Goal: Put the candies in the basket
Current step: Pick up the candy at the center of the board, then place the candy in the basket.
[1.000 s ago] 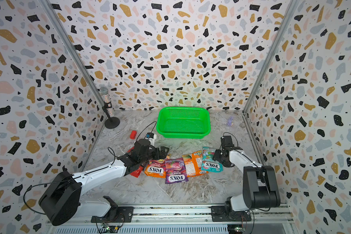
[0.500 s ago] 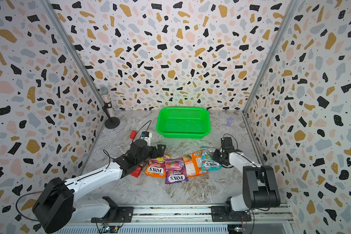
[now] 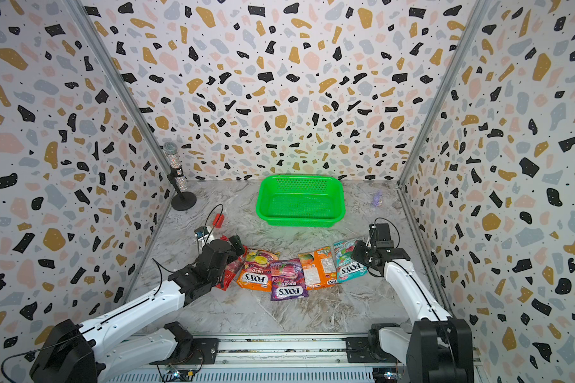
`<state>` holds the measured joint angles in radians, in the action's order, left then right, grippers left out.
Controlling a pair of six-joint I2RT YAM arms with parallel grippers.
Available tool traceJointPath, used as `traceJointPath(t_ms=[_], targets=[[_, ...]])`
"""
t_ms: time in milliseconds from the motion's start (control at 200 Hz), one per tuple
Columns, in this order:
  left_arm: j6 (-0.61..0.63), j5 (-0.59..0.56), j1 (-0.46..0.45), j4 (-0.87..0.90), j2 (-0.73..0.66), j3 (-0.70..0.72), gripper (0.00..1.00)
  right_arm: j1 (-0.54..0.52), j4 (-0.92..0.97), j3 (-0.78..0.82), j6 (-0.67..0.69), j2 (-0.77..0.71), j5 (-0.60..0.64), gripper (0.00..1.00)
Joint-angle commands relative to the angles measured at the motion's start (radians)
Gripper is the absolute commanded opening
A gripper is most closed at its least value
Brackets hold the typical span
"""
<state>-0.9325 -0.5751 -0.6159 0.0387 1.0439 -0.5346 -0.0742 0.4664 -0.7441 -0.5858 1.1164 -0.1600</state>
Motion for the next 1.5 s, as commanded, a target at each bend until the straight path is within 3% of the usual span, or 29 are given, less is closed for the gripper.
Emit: traceJointPath(t_ms=[0,150,315,611,831,1061,1492], targets=[[-0.072,-0.073,0.007,-0.051,-0.009,0.036,1.00,-0.004,0.029,-0.104,-0.078,-0.069,-0.078,0.00],[-0.029,0.006,0.010,-0.123,0.022,0.042,1.00,-0.015,-0.021,-0.198,-0.179,-0.052,-0.146,0.00],[0.089,0.138,0.011,-0.152,0.034,0.008,1.00,-0.099,-0.088,-0.333,-0.246,0.055,-0.100,0.00],[0.139,0.164,0.012,-0.176,0.051,0.007,1.00,-0.204,-0.178,-0.680,-0.348,0.438,-0.042,0.00],[0.148,0.164,0.012,-0.178,0.047,0.005,1.00,-0.280,-0.100,-1.053,-0.350,0.782,0.014,0.00],[0.149,0.162,0.011,-0.179,0.036,0.009,1.00,-0.347,-0.067,-1.342,-0.419,1.037,0.044,0.00],[0.148,0.164,0.012,-0.183,0.029,0.009,1.00,-0.432,-0.080,-1.396,-0.463,1.178,0.025,0.00]])
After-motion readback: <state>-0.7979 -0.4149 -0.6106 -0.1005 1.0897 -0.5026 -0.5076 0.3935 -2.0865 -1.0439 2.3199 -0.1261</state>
